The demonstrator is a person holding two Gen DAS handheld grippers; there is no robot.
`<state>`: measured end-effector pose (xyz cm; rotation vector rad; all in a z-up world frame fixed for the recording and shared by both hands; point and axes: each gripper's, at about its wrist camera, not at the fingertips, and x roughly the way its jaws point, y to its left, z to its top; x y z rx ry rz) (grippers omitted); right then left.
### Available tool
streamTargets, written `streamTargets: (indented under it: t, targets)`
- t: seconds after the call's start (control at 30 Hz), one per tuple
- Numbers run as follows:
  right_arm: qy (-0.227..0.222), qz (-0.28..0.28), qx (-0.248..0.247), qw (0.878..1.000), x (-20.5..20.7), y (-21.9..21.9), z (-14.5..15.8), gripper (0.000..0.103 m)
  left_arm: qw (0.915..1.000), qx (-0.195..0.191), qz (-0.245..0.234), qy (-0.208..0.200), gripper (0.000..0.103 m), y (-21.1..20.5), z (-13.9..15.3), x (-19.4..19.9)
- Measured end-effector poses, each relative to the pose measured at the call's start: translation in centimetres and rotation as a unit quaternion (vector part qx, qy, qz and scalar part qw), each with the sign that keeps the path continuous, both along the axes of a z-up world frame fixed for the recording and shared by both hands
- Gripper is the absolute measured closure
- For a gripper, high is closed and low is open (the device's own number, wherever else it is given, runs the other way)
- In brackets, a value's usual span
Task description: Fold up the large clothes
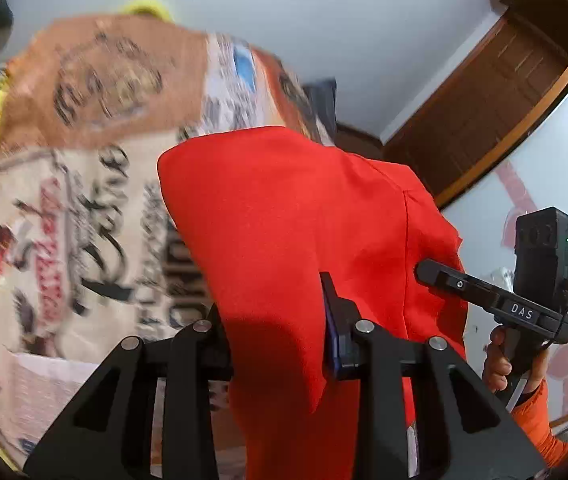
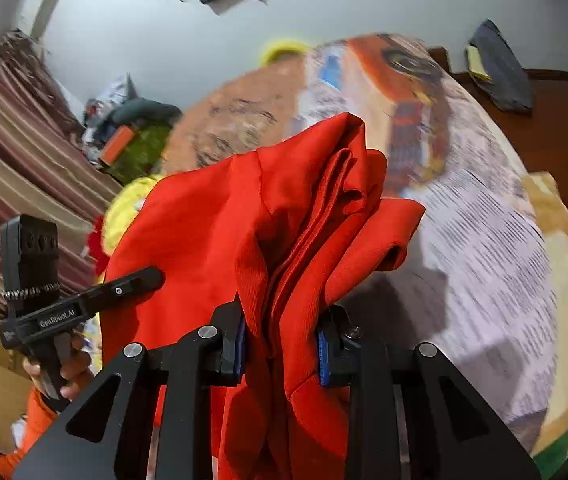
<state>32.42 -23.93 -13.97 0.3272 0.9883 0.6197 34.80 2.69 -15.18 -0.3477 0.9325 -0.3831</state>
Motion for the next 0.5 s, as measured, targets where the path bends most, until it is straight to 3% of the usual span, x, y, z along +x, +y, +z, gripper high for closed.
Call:
streamTargets:
  t: [0.23,0.5]
  targets:
    - [-0.055,0.043,-0.005,0.998,2.1,7.9,3.8,0.080,0.9979,0.006,0.039,-0.051,0.071,7.3,4.3,0.2]
    - [-0.049,0.077,-0.004,0.996,6.9,15.8,2.3,0.080,0.9946,0.035,0.080,-0.056,0.071,14.5,4.0,4.1]
